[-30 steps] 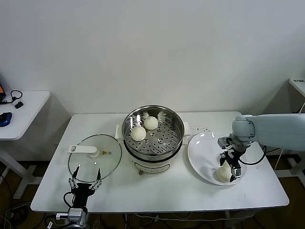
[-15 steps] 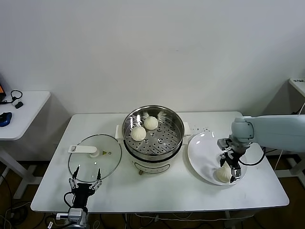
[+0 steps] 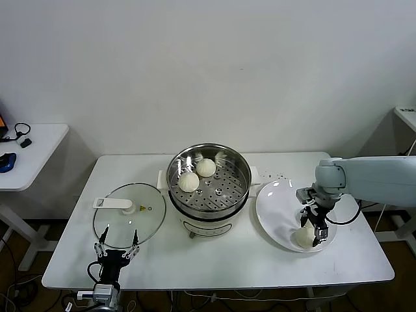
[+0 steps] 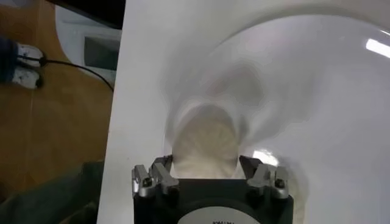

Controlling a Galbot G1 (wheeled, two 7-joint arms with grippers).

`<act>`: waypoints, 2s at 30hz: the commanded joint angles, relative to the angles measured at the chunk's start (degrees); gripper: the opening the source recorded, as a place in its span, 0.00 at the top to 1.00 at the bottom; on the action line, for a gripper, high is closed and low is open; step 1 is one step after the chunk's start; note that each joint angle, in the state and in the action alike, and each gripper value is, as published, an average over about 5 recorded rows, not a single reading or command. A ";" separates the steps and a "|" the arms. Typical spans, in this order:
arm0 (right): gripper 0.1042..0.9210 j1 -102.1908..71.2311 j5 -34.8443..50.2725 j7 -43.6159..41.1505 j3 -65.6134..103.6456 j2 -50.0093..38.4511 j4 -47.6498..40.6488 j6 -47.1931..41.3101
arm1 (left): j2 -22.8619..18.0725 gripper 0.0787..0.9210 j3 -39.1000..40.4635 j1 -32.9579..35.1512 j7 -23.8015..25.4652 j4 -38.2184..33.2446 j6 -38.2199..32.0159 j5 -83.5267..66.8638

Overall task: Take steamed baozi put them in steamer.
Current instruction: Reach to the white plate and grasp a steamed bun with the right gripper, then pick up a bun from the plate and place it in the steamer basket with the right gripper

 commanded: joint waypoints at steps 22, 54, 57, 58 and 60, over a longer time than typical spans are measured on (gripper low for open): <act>0.41 9.17 1.28 -2.45 -1.71 0.01 2.43 1.95 | -2.80 0.12 0.04 -0.01 -0.02 -0.41 0.02 0.10; 0.41 28.50 10.32 -13.62 8.32 14.65 -1.14 17.17 | -2.80 0.12 1.42 0.71 -0.04 -1.03 0.21 1.24; 0.43 28.85 10.33 -12.73 8.97 17.87 -1.60 20.78 | -2.80 0.12 1.38 0.82 -0.08 -1.03 0.13 1.20; 0.43 28.85 9.79 -12.17 9.03 18.81 -1.66 22.30 | -2.80 0.12 1.37 0.86 -0.10 -1.04 0.10 1.19; 0.45 28.85 8.44 -11.11 9.03 20.63 -1.32 25.46 | -2.80 0.12 1.36 0.92 -0.13 -1.12 0.05 1.15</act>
